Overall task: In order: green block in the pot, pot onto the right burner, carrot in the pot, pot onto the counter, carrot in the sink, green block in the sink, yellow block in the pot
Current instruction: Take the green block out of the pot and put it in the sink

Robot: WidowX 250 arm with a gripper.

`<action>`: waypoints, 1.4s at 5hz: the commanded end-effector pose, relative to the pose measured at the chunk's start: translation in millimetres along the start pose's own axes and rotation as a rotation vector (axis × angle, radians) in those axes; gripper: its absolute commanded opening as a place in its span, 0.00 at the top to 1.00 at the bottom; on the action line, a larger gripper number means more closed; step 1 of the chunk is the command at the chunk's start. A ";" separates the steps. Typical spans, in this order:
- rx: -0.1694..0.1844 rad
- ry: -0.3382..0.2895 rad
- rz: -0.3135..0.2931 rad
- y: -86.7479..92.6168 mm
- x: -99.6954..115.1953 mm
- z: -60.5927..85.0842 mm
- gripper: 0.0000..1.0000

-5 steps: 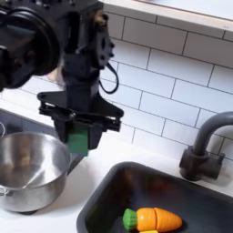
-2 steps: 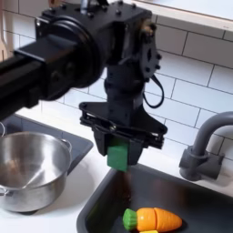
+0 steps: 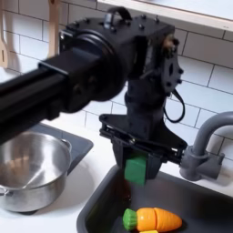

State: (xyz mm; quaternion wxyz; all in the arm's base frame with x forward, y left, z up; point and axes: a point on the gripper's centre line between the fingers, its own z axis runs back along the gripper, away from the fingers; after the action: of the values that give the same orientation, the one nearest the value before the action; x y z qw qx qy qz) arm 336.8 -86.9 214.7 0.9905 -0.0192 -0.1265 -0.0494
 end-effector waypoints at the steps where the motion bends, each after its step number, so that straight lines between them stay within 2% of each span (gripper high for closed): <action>1: 0.008 0.048 -0.009 -0.5 4.0 -27.0 1.00; 3: 0.017 0.119 -0.024 2.8 -8.8 -53.9 1.00; 4: 0.019 0.148 -0.041 2.9 -17.8 -61.5 1.00; 5: 0.029 0.159 -0.034 4.8 -22.7 -61.9 1.00; 6: 0.036 0.186 -0.033 6.8 -25.6 -63.9 0.59; 7: 0.017 0.171 -0.055 2.6 -27.1 -61.2 0.00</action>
State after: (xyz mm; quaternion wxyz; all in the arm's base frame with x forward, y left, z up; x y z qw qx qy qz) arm 326.7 -83.5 143.6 0.9964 0.0035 -0.0342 -0.0774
